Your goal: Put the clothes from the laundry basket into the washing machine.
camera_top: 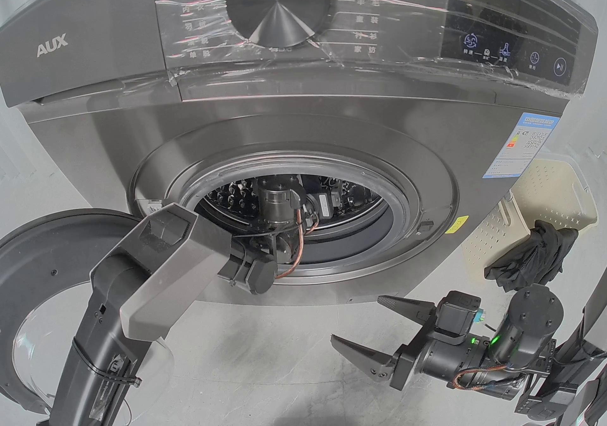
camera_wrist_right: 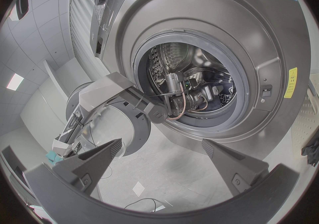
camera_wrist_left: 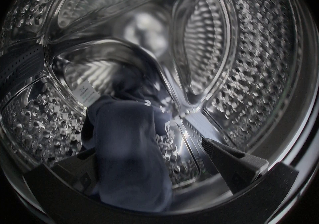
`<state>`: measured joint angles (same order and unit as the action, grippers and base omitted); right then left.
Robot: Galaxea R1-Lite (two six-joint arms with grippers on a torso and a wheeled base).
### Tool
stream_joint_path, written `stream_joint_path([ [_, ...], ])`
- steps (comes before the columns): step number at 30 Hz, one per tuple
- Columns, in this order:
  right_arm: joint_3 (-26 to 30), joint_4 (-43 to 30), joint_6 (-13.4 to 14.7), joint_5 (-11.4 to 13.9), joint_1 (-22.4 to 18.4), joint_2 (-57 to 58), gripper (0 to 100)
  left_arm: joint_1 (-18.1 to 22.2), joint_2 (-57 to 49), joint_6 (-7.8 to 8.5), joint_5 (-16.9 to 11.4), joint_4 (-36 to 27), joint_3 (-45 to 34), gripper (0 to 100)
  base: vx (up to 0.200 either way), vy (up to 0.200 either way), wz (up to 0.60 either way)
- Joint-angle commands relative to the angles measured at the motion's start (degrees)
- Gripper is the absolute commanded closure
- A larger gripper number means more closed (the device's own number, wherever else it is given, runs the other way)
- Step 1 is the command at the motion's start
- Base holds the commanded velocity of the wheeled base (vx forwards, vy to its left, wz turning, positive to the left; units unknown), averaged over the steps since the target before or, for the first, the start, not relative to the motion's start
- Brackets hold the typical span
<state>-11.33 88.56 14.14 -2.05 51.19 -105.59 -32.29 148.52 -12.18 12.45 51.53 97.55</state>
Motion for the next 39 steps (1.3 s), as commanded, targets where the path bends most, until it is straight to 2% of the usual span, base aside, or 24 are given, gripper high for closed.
stream_joint_path([
  [1,0.16,0.03,-0.08,-0.15,-0.04,0.65,0,-3.57,-11.06,5.15,-0.23,7.53,-20.38,0,0.000,0.000,0.00],
  [2,0.34,0.03,0.01,-0.15,-0.04,0.92,0,-3.83,-12.99,6.55,-0.32,9.55,-24.25,0,0.000,0.000,0.00],
  [3,0.34,0.03,0.01,-0.15,-0.04,0.92,0,-3.83,-12.99,6.55,-0.32,9.55,-24.25,0,0.000,0.000,0.00],
  [4,0.51,0.03,0.01,-0.15,-0.04,1.18,0,-4.62,-16.51,7.78,-0.41,12.19,-31.37,0,0.000,0.000,0.00],
  [6,0.87,0.03,0.10,-0.15,-0.04,1.27,0,-5.50,-20.55,7.96,-0.93,15.27,-39.37,0,0.000,0.000,0.00],
  [10,1.74,0.03,0.01,-0.06,-0.12,2.32,0,-6.82,-28.11,7.87,-2.43,22.30,-53.96,0,0.000,0.000,0.00],
  [13,2.89,0.03,0.19,-0.15,-1.00,2.32,0,-7.70,-34.00,7.26,-5.33,27.22,-63.54,0,0.000,0.000,0.00],
  [15,3.59,0.03,0.19,-0.06,-1.18,2.32,0,-7.79,-35.14,7.26,-5.94,27.75,-65.03,0,0.000,0.000,0.00],
  [16,5.61,0.03,0.19,0.03,-1.71,2.59,0,-7.87,-38.22,7.17,-7.00,28.98,-70.04,0,0.000,0.000,0.00],
  [17,6.67,0.03,0.10,0.03,-2.67,3.55,0,-8.40,-40.76,6.99,-7.00,29.51,-73.91,0,0.000,0.000,0.00],
  [21,7.81,0.03,0.10,0.20,-4.34,6.37,0,-9.72,-45.95,6.64,-7.26,31.53,-80.76,0,0.000,0.000,0.00],
  [22,8.60,0.03,0.01,0.11,-4.43,7.86,0,-10.69,-48.32,5.85,-7.26,33.02,-84.28,0,0.000,0.000,0.00],
  [24,9.39,0.03,0.01,0.20,-4.43,9.00,0,-11.39,-49.29,5.41,-7.17,33.81,-86.12,0,0.000,0.000,0.00],
  [28,11.33,-0.94,0.19,-0.24,-4.96,14.45,0,-15.96,-52.54,5.59,-5.68,36.27,-92.10,0,0.000,0.000,0.00],
  [34,11.33,-3.22,-0.87,-0.41,-7.51,20.96,0,-17.54,-55.88,5.67,-1.90,36.80,-94.12,0,0.000,0.000,0.00],
  [39,11.33,-12.01,-1.13,-0.50,-11.11,29.13,0,-17.54,-58.43,5.76,0.74,36.80,-96.41,0,0.000,0.000,0.00],
])
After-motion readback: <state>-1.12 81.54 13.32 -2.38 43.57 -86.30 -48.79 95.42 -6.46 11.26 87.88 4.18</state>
